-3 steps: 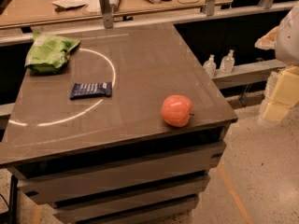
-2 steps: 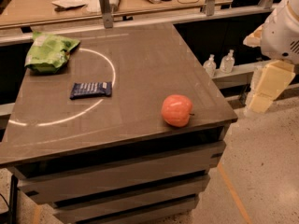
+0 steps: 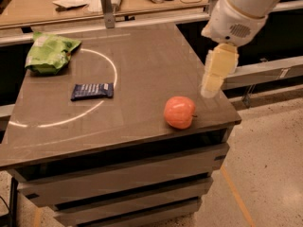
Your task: Move rxbar blueberry near apple
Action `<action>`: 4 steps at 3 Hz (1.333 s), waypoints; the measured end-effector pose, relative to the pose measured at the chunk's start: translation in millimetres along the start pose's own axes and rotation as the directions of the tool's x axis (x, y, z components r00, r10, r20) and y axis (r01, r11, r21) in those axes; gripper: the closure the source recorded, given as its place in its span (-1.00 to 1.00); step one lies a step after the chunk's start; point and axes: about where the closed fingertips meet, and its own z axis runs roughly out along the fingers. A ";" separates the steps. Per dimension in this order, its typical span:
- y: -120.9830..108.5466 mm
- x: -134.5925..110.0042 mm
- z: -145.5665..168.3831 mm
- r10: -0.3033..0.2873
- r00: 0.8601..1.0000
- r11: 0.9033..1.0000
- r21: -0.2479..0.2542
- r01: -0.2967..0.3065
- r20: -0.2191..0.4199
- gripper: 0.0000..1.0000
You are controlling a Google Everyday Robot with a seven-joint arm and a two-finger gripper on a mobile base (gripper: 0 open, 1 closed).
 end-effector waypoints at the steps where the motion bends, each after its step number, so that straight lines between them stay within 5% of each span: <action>1: -15.5 -64.0 33.2 -0.077 0.997 0.996 -0.054 0.078 0.013 -1.00; 3: -25.7 -170.0 112.0 -0.183 0.983 0.970 -0.159 0.185 0.021 -1.00; 4: -30.1 -192.5 142.9 -0.177 0.984 0.968 -0.183 0.172 -0.008 -1.00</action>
Offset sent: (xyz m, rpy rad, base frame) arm 0.0756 0.2198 -0.0604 -0.0708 0.1514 0.2995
